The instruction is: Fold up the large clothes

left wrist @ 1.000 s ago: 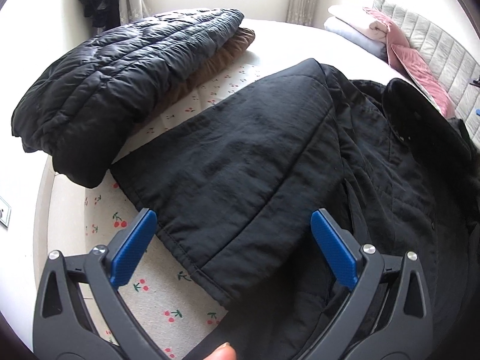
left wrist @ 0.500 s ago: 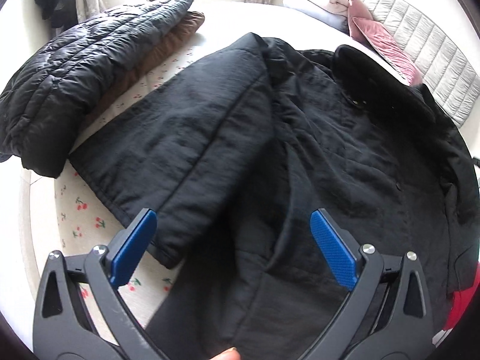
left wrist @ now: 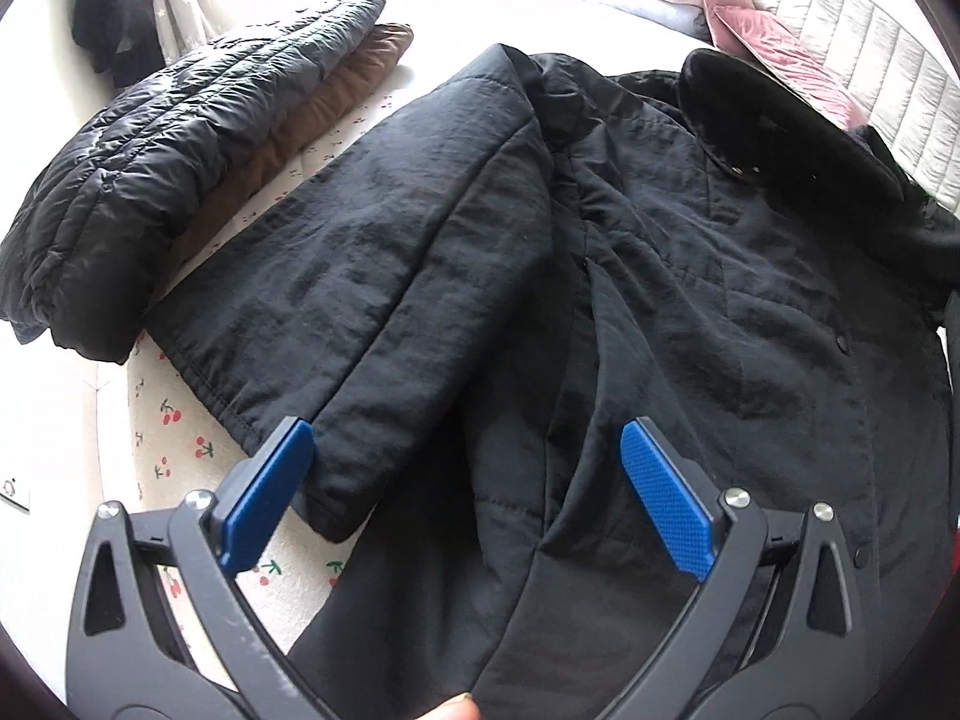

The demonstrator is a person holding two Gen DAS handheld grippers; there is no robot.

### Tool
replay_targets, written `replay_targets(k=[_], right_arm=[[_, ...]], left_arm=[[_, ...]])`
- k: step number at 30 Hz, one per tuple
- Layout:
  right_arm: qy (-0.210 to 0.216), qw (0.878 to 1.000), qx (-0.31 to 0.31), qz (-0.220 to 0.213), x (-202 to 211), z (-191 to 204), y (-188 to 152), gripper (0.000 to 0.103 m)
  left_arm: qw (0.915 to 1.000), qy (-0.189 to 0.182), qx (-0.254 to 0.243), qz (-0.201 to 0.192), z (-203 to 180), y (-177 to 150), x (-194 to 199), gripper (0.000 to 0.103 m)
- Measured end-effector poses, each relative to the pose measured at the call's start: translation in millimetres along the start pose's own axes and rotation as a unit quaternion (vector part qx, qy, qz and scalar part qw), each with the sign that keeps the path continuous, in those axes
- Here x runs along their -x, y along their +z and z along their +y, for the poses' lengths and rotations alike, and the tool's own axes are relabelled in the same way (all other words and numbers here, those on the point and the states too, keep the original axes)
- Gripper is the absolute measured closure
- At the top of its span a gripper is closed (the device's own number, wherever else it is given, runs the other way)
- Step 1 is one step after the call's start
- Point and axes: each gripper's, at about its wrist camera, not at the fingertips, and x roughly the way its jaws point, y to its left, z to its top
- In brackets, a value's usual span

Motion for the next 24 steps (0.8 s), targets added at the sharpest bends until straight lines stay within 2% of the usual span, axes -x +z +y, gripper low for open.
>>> replay_targets(k=[3,5,7,9,11,13,15,17,19,22,24], right_arm=[[-0.051,0.998,-0.001,-0.033,5.3,0.1,39.2,0.091],[-0.124,0.991,0.038,-0.036,0.4,16.0,56.0,0.079],[-0.194,0.978,0.075,-0.021,-8.0,28.6,61.0,0.058],[-0.238,0.967,0.088,-0.027,-8.2,31.5,58.0,0.052],[-0.252,0.964,0.071,-0.042,0.2,24.9,51.1,0.047],[-0.235,0.969,0.053,-0.046,8.2,17.9,42.0,0.033],[-0.187,0.980,0.055,-0.044,17.0,12.8,24.8,0.032],[-0.135,0.988,0.065,-0.035,32.4,27.1,3.1,0.031],[-0.060,0.995,0.072,-0.023,44.7,40.8,-34.4,0.031],[0.026,0.996,0.085,0.003,56.9,64.9,-92.3,0.031],[0.067,0.994,0.088,0.022,61.9,69.4,-125.4,0.031]], left_arm=[[1.0000,0.001,-0.003,-0.004,-2.1,1.0,-0.3,0.001],[1.0000,0.004,-0.007,-0.004,-1.2,0.8,0.2,0.001],[1.0000,0.006,-0.007,-0.004,1.1,0.4,0.7,0.001],[1.0000,0.004,-0.002,-0.004,4.9,1.5,1.7,0.001],[1.0000,-0.002,0.006,-0.006,7.9,2.2,4.2,0.001],[0.9999,-0.011,0.009,-0.005,8.5,2.6,7.7,0.001],[0.9998,-0.020,0.003,-0.005,6.9,3.4,13.2,0.001],[0.9996,-0.028,-0.004,-0.001,5.6,3.3,18.3,0.001],[0.9993,-0.036,-0.009,0.001,6.2,2.5,25.2,0.001],[0.9991,-0.033,-0.026,0.006,9.0,-1.2,33.5,0.001],[0.9988,-0.027,-0.036,0.018,14.5,-8.3,34.7,0.001]])
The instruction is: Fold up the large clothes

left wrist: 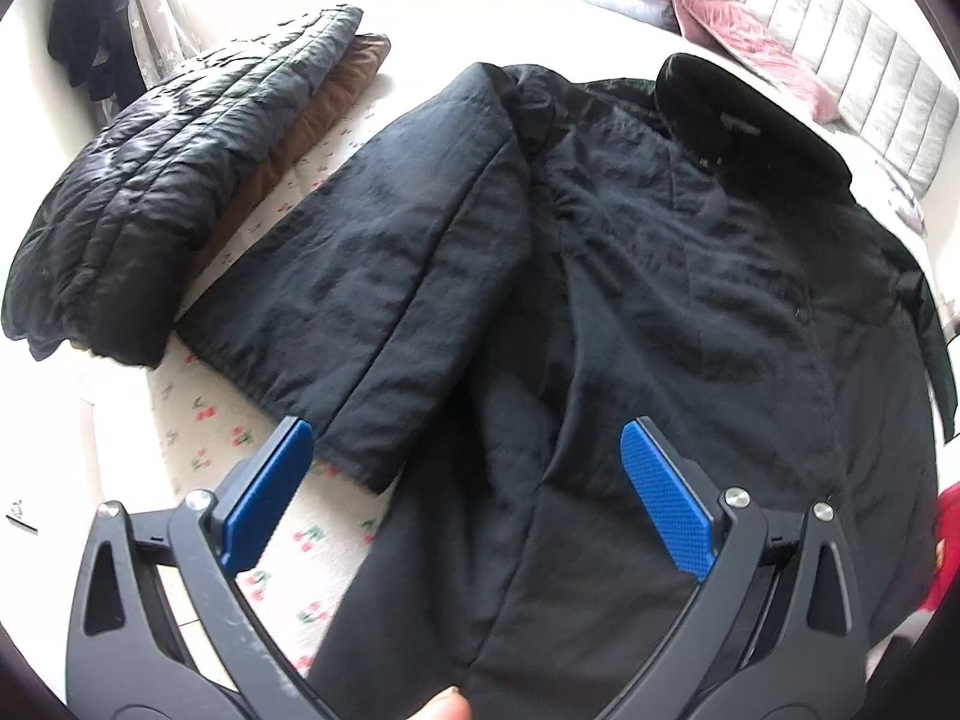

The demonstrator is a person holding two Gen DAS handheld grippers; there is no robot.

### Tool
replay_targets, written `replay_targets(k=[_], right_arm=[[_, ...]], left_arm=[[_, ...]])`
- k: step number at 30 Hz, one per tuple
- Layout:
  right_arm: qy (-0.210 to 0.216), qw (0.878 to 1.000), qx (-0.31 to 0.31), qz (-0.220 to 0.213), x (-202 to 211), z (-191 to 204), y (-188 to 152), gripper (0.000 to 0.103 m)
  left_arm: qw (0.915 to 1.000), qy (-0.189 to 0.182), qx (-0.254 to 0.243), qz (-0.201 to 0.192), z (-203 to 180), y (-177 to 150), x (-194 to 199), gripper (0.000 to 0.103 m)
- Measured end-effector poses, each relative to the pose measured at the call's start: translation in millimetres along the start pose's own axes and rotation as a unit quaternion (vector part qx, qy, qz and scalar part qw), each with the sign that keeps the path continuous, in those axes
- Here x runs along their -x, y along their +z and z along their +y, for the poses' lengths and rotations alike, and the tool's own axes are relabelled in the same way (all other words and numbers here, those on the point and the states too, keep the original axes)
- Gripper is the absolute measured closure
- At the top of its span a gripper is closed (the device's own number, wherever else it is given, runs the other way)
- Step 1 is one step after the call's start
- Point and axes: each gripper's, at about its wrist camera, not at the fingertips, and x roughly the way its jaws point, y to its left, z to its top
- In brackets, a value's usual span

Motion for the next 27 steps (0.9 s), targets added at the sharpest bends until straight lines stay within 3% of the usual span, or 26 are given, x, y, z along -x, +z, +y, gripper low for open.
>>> replay_targets(k=[7,10,12,14,16,18,19,22,24,27], right_arm=[[0.151,0.986,-0.059,0.037,-2.3,0.8,-93.4,0.027],[0.185,0.978,-0.077,0.051,-15.0,1.4,-123.0,0.027],[0.190,0.977,-0.080,0.060,-23.3,4.8,-144.0,0.027],[0.199,0.974,-0.085,0.070,-31.6,6.4,-159.6,0.027],[0.211,0.970,-0.095,0.069,-38.0,8.0,-171.9,0.027],[0.222,0.968,-0.102,0.050,-36.7,11.0,-181.8,0.025],[0.233,0.966,-0.107,0.045,-37.1,14.0,-183.1,0.025],[0.289,0.947,-0.130,0.043,-38.9,14.7,-192.9,0.025],[0.325,0.934,-0.138,0.047,-41.4,16.0,-198.6,0.025],[0.369,0.918,-0.137,0.050,-42.7,24.9,-207.9,0.025]], left_arm=[[0.9977,-0.028,-0.011,0.060,35.2,-33.9,-2.3,0.001],[0.9938,-0.062,0.021,0.091,57.5,-47.1,-12.6,0.001],[0.9861,-0.107,0.048,0.117,69.3,-58.4,-22.7,0.001],[0.9851,-0.129,0.053,0.101,71.6,-65.8,-20.5,0.001],[0.9819,-0.159,0.052,0.088,71.2,-72.0,-13.7,0.008],[0.9666,-0.233,0.056,0.091,65.3,-81.7,-6.0,0.026],[0.9641,-0.243,0.052,0.092,60.9,-86.1,-3.5,0.027],[0.9736,-0.214,0.012,0.079,43.2,-99.7,5.8,0.039],[0.9748,-0.209,0.005,0.077,33.2,-109.5,12.4,0.056],[0.9766,-0.203,0.006,0.070,22.5,-119.0,23.1,0.071]])
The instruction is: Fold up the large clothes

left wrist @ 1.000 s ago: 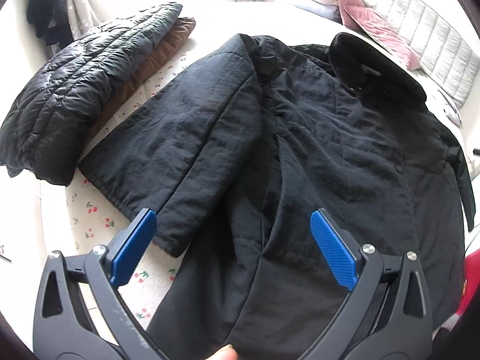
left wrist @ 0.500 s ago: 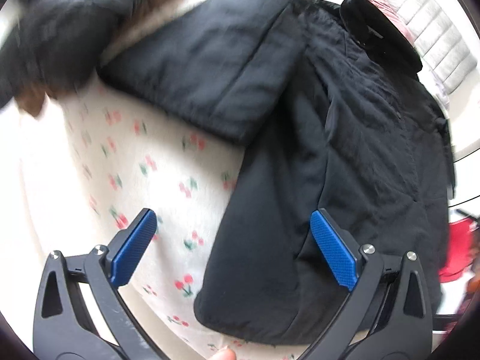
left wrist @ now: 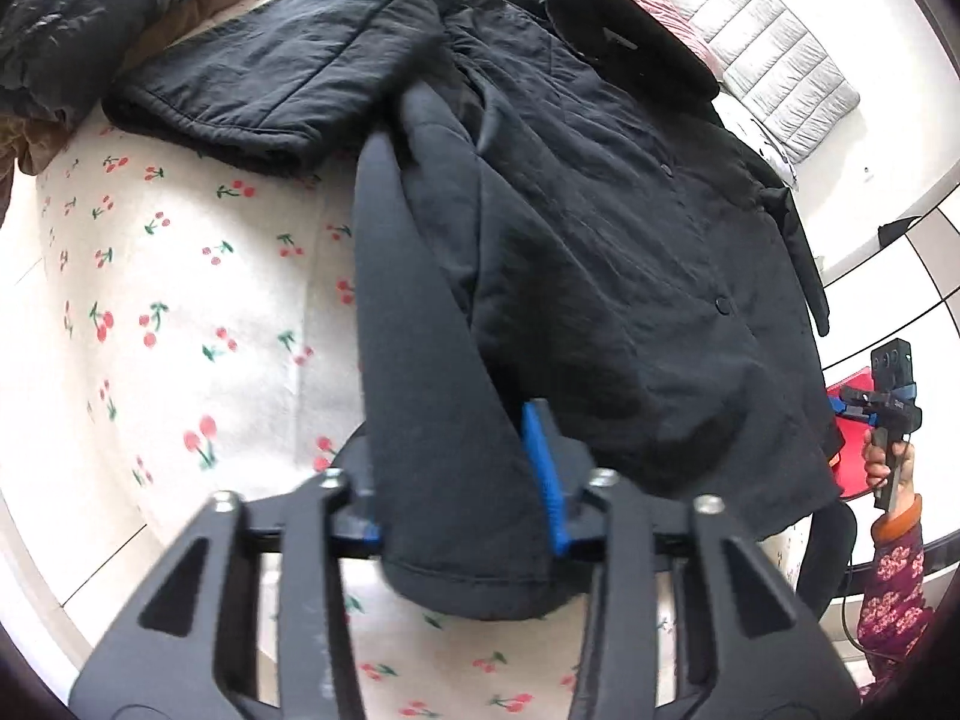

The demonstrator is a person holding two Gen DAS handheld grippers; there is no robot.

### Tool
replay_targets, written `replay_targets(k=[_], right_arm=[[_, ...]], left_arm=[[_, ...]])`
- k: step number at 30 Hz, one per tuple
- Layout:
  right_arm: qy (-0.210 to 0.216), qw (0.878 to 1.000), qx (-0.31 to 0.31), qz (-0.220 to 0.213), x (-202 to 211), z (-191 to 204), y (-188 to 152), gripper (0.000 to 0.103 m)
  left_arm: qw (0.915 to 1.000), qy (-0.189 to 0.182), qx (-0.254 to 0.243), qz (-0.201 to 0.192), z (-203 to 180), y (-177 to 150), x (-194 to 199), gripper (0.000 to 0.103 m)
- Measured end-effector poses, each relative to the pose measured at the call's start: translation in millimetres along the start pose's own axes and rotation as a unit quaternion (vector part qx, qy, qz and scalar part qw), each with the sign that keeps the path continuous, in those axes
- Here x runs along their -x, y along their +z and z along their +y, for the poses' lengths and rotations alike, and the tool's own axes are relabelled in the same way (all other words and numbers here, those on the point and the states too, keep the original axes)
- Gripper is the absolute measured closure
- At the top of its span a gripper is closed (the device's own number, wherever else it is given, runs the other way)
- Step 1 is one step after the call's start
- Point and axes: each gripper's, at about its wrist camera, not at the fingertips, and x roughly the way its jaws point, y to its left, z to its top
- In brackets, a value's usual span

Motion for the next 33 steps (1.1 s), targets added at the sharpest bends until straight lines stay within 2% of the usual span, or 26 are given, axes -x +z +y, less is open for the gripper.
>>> replay_targets(k=[1,2,3,4,5,7,9,13,15,17,18,19,20,22,23,24,26,27,29,30,33], right_arm=[[0.011,1.000,0.004,0.005,-0.9,2.5,-2.3,0.027],[0.022,1.000,0.012,0.010,-2.8,6.9,-5.5,0.029],[0.033,0.999,0.021,0.016,-6.2,12.3,-9.3,0.046],[0.037,0.999,0.026,0.022,-8.6,16.8,-11.8,0.082],[0.031,0.999,0.036,0.019,-12.3,24.3,-13.1,0.098],[0.016,0.998,0.063,-0.007,-5.2,40.7,-15.6,0.100],[0.022,0.994,0.090,-0.055,18.9,61.5,-11.5,0.101],[0.017,0.981,0.116,-0.156,84.5,83.6,6.5,0.101],[0.002,0.976,0.118,-0.185,110.9,86.2,13.5,0.101],[-0.002,0.975,0.118,-0.189,123.1,83.2,13.4,0.098],[0.001,0.977,0.112,-0.183,123.3,79.7,12.7,0.098],[0.005,0.979,0.104,-0.173,120.5,73.2,11.0,0.091],[0.002,0.982,0.096,-0.165,119.9,66.8,7.5,0.085],[-0.018,0.986,0.081,-0.147,107.4,55.1,4.5,0.048],[-0.026,0.987,0.073,-0.137,98.0,50.3,3.7,0.043],[-0.027,0.989,0.065,-0.126,89.0,44.6,3.8,0.041],[-0.033,0.992,0.053,-0.109,76.8,31.3,1.4,0.041],[-0.042,0.993,0.047,-0.104,70.1,26.5,1.7,0.041],[-0.052,0.993,0.038,-0.094,63.3,15.3,0.9,0.041],[-0.053,0.994,0.032,-0.089,59.1,8.9,0.8,0.041],[-0.061,0.995,0.019,-0.075,49.7,-5.4,-3.0,0.040]], left_arm=[[1.0000,-0.002,0.001,0.000,-3.6,-2.6,1.4,0.073],[1.0000,-0.002,-0.001,0.003,-8.4,-4.9,2.6,0.080],[1.0000,-0.005,0.000,0.008,-13.2,-7.3,4.3,0.087],[0.9999,-0.007,0.003,0.011,-14.5,-6.6,3.4,0.089],[0.9997,-0.018,0.011,0.014,-19.7,-5.5,5.3,0.092],[0.9978,-0.057,0.032,0.009,-25.0,-2.1,16.8,0.094],[0.9923,-0.112,0.051,-0.013,-38.7,-0.4,44.5,0.096],[0.9844,-0.162,0.028,-0.063,-73.5,-4.7,101.1,0.097],[0.9800,-0.182,0.003,-0.079,-90.8,-11.8,123.9,0.103],[0.9726,-0.213,-0.040,-0.083,-110.6,-25.5,141.9,0.103],[0.9753,-0.193,-0.060,-0.089,-119.5,-32.0,146.9,0.103],[0.9783,-0.169,-0.070,-0.096,-121.3,-36.4,151.3,0.102],[0.9819,-0.130,-0.086,-0.107,-122.8,-40.3,152.6,0.096],[0.9874,-0.083,-0.078,-0.110,-111.9,-38.1,143.8,0.063],[0.9901,-0.066,-0.060,-0.108,-103.1,-33.1,136.9,0.032],[0.9924,-0.041,-0.036,-0.110,-87.5,-28.0,128.4,0.022],[0.9937,-0.005,-0.012,-0.112,-60.7,-23.3,116.3,0.022],[0.9946,0.019,-0.001,-0.102,-46.8,-18.5,106.3,0.022],[0.9951,0.043,0.022,-0.086,-29.1,-16.9,88.4,0.022],[0.9957,0.042,0.031,-0.076,-17.5,-18.3,80.2,0.022],[0.9979,0.010,0.046,-0.046,0.4,-20.3,49.7,0.022]])
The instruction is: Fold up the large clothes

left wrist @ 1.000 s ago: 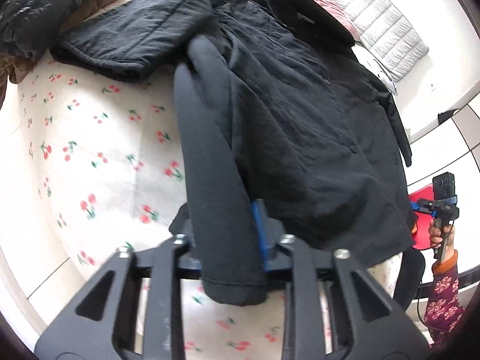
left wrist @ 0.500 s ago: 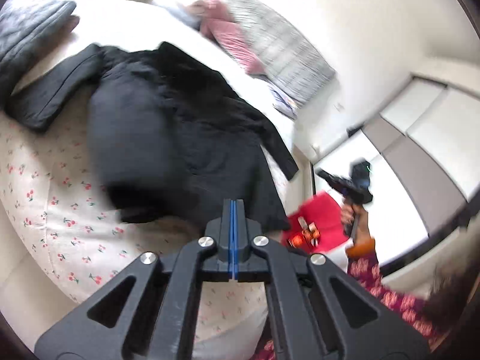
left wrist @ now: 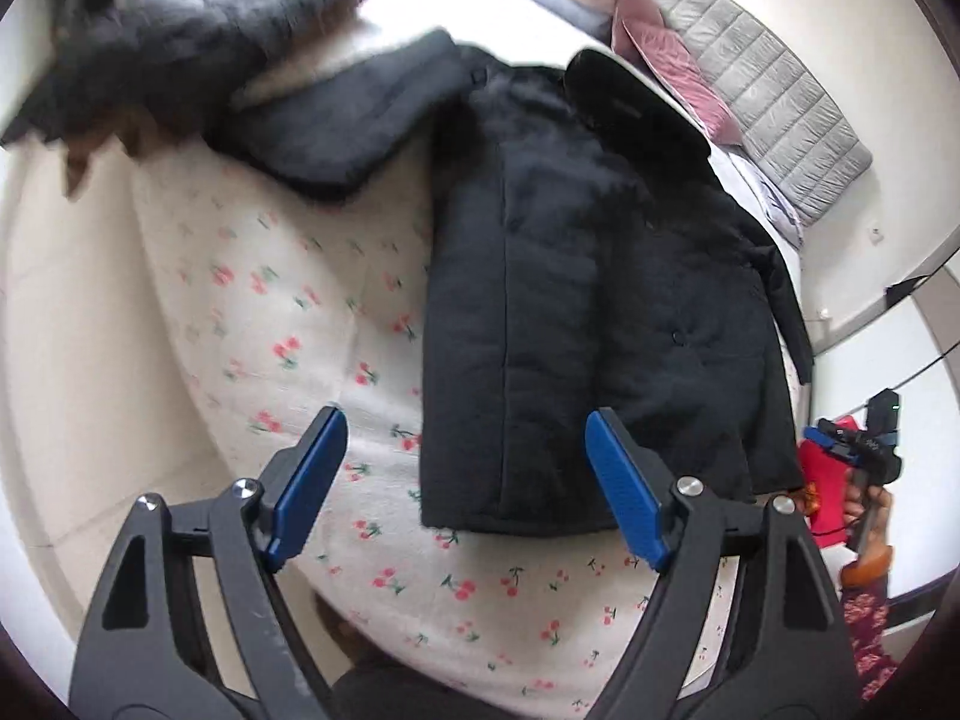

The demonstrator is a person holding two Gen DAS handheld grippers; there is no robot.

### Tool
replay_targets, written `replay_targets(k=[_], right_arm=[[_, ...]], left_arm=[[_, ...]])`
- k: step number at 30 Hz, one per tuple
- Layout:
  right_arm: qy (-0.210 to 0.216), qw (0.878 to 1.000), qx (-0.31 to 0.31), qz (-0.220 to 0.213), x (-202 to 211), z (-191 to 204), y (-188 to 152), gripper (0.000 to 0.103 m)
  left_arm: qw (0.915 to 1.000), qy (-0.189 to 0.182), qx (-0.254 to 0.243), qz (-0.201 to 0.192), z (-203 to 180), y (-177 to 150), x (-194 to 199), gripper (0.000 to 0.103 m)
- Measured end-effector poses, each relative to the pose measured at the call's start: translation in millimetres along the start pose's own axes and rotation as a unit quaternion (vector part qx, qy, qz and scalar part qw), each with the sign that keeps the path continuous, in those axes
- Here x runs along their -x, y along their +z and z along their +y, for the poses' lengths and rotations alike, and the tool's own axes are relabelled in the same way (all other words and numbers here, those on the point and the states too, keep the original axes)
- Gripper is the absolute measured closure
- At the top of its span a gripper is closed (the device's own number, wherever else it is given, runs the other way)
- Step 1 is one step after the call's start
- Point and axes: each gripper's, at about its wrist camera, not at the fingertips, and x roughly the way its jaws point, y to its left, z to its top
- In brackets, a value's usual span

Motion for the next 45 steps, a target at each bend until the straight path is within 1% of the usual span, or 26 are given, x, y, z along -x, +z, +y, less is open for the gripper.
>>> replay_targets(k=[4,6,10,14,15,17,18,20,22,23,24,25,26,27,29,30,33,36,38,39,40,41,42,43,44,45], right_arm=[[-0.012,1.000,-0.010,0.010,-7.1,-12.6,-6.3,0.039],[-0.026,1.000,-0.016,-0.001,-3.3,-17.7,-7.9,0.039],[-0.012,0.999,-0.039,-0.010,0.6,-32.1,-9.9,0.038],[0.001,0.998,-0.054,0.014,-18.1,-40.5,-13.1,0.038],[0.009,0.998,-0.060,0.008,-21.1,-42.9,-14.7,0.036],[0.038,0.997,-0.073,-0.006,-20.4,-46.0,-16.8,0.034],[0.074,0.994,-0.086,0.002,-22.0,-48.4,-19.2,0.034],[0.156,0.981,-0.104,0.046,-33.6,-48.3,-27.0,0.034],[0.184,0.975,-0.100,0.075,-45.3,-41.2,-35.3,0.034],[0.191,0.974,-0.093,0.084,-50.9,-35.1,-38.6,0.037],[0.196,0.972,-0.087,0.090,-56.6,-28.2,-40.7,0.049],[0.196,0.973,-0.084,0.091,-60.3,-22.5,-41.0,0.078],[0.186,0.976,-0.076,0.084,-60.6,-14.4,-39.2,0.080],[0.170,0.981,-0.058,0.068,-54.9,-3.1,-35.2,0.084],[0.177,0.983,-0.032,0.026,-33.3,15.1,-25.9,0.089],[0.183,0.983,-0.019,0.003,-18.8,23.2,-20.4,0.090],[0.194,0.978,0.015,-0.079,41.8,46.0,2.7,0.092],[0.204,0.969,0.029,-0.137,93.7,52.5,16.7,0.092],[0.204,0.963,0.038,-0.170,123.7,48.1,23.5,0.092],[0.201,0.962,0.036,-0.183,134.8,43.6,24.6,0.092],[0.197,0.961,0.030,-0.191,143.4,35.2,24.3,0.092],[0.186,0.963,0.024,-0.193,148.1,26.4,25.0,0.092],[0.167,0.967,0.019,-0.190,148.7,19.3,24.5,0.091],[0.136,0.974,0.008,-0.179,145.5,6.5,20.4,0.087],[0.109,0.980,-0.004,-0.166,141.1,-2.8,14.9,0.083],[0.074,0.986,-0.023,-0.148,134.2,-16.0,8.2,0.072]], left_arm=[[0.9997,-0.004,-0.003,0.022,2.4,1.9,-30.3,0.022],[0.9993,-0.018,0.009,0.030,3.0,3.6,-39.7,0.022],[0.9987,-0.041,0.010,0.029,-2.3,3.3,-41.0,0.021],[0.9979,-0.051,0.016,0.036,-0.3,3.9,-49.7,0.021],[0.9976,-0.053,0.021,0.038,1.5,4.0,-51.8,0.021],[0.9965,-0.066,0.032,0.040,5.3,1.1,-53.2,0.022],[0.9958,-0.075,0.033,0.041,5.6,-1.2,-52.3,0.022],[0.9940,-0.092,0.031,0.051,4.6,-4.8,-52.0,0.023],[0.9914,-0.109,0.028,0.067,1.1,-8.6,-53.5,0.036],[0.9906,-0.110,0.028,0.077,-2.4,-10.0,-56.1,0.048],[0.9919,-0.095,0.024,0.080,-6.8,-11.4,-56.8,0.057],[0.9933,-0.082,0.019,0.079,-11.6,-10.5,-56.1,0.063],[0.9926,-0.091,0.018,0.078,-16.0,-10.7,-53.2,0.089],[0.9911,-0.107,0.023,0.076,-20.9,-10.6,-48.9,0.090],[0.9914,-0.116,0.026,0.053,-36.4,-7.4,-25.4,0.092],[0.9902,-0.130,0.028,0.042,-43.1,-5.2,-13.9,0.092],[0.9816,-0.187,0.037,0.007,-71.4,3.7,32.8,0.092],[0.9717,-0.234,0.027,-0.012,-97.1,2.4,70.8,0.093],[0.9635,-0.267,-0.002,-0.017,-118.6,-6.4,99.3,0.092],[0.9623,-0.270,-0.026,-0.015,-130.1,-13.3,109.5,0.091],[0.9628,-0.267,-0.044,-0.010,-137.4,-19.1,113.7,0.090],[0.9647,-0.254,-0.070,0.001,-145.5,-25.9,113.2,0.084],[0.9677,-0.231,-0.098,0.018,-149.8,-35.4,110.4,0.075],[0.9733,-0.191,-0.121,0.039,-154.4,-44.3,98.6,0.071],[0.9784,-0.138,-0.138,0.068,-154.1,-57.3,80.9,0.058],[0.9790,-0.088,-0.153,0.102,-150.0,-71.2,60.8,0.047]])
